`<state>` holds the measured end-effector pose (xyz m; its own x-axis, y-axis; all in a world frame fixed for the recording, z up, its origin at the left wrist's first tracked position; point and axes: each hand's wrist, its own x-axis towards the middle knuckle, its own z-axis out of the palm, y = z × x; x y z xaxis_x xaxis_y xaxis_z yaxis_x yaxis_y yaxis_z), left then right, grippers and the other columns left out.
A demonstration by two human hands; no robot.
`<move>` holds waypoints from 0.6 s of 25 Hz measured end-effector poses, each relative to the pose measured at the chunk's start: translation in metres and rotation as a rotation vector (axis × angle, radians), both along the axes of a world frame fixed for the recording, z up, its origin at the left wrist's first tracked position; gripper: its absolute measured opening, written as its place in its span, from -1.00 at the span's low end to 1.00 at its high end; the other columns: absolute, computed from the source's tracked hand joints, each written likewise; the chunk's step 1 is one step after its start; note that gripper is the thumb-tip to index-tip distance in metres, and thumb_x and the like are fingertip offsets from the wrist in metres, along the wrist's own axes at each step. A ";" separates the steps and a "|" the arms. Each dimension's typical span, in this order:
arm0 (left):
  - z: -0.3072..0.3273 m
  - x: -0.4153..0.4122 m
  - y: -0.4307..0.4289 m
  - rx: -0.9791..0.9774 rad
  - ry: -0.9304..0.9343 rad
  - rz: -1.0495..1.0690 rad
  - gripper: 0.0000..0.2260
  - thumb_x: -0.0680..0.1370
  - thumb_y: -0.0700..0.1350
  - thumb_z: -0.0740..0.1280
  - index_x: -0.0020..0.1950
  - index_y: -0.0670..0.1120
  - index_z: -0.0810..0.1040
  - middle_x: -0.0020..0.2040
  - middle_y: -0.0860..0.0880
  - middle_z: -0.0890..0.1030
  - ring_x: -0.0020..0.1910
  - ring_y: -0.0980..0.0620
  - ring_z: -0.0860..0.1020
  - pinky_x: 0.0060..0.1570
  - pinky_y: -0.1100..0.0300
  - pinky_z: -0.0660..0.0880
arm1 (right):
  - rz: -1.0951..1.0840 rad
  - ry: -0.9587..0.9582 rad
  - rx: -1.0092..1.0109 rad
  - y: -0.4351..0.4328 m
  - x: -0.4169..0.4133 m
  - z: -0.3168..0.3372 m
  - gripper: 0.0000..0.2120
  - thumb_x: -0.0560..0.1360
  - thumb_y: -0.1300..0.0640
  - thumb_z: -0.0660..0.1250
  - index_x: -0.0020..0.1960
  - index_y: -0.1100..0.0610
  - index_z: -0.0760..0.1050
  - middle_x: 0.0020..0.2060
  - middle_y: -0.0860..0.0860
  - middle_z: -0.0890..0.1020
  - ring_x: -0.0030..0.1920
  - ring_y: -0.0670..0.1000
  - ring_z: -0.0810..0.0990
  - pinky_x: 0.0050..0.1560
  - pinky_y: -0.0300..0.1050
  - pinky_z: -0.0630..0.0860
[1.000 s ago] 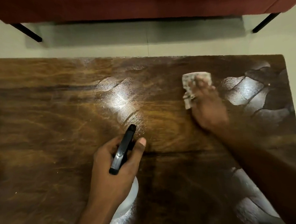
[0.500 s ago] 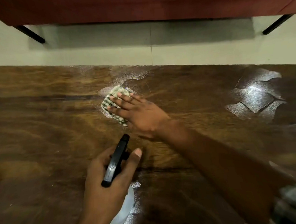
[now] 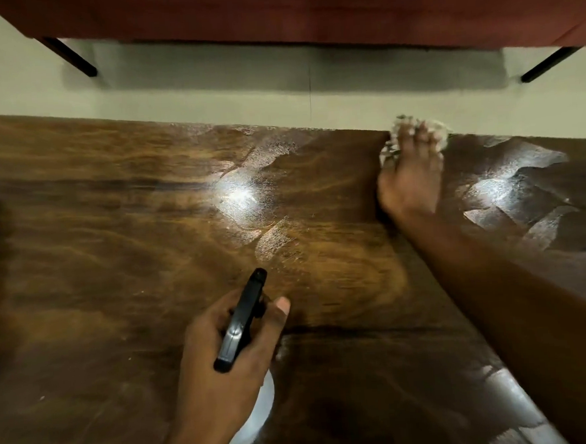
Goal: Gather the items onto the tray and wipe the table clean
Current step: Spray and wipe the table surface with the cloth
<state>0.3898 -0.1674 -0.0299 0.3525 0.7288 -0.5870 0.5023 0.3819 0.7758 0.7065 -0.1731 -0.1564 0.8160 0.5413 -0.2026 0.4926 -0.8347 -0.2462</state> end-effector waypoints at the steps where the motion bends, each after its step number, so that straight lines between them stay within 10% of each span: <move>1: 0.002 -0.005 0.004 0.003 0.006 0.002 -0.81 0.51 0.04 0.53 -0.23 -0.01 0.65 -0.57 -0.07 0.48 -0.60 0.08 0.46 -0.48 0.25 0.41 | 0.163 0.026 0.022 0.018 -0.035 0.002 -0.34 0.69 0.05 0.13 0.74 0.05 0.02 0.73 0.12 0.07 0.72 0.21 0.03 0.70 0.21 0.02; 9: 0.013 -0.053 0.051 0.058 0.071 0.102 -0.72 0.48 0.14 0.51 -0.21 -0.06 0.64 -0.53 -0.07 0.37 -0.53 -0.03 0.42 -0.41 0.02 0.44 | 1.318 0.133 -0.051 0.018 -0.154 0.003 -0.34 0.65 -0.05 -0.02 0.74 -0.10 -0.04 0.74 -0.03 -0.05 0.73 0.04 -0.13 0.71 0.07 -0.14; 12: 0.015 -0.063 0.075 0.106 0.067 0.101 -0.65 0.49 0.16 0.50 -0.24 -0.11 0.62 -0.51 -0.13 0.43 -0.53 -0.01 0.43 -0.37 0.00 0.45 | 1.054 0.094 -0.063 -0.022 -0.092 -0.001 -0.37 0.68 -0.14 -0.05 0.74 -0.11 -0.01 0.74 -0.02 0.00 0.74 0.05 -0.05 0.72 0.08 -0.07; 15: 0.013 -0.069 0.095 0.124 0.053 0.107 -0.53 0.53 0.12 0.50 -0.31 -0.23 0.48 -0.50 -0.20 0.38 -0.53 -0.03 0.40 -0.37 0.05 0.42 | 0.306 0.034 0.028 -0.033 -0.050 -0.003 -0.31 0.61 -0.11 -0.01 0.73 0.00 0.11 0.72 0.11 0.13 0.71 0.18 0.09 0.69 0.19 0.05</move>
<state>0.3207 -0.0724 -0.0167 0.2397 0.8286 -0.5059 0.5058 0.3382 0.7936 0.6564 -0.2066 -0.1596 0.6077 0.7664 -0.2083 0.7109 -0.6418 -0.2876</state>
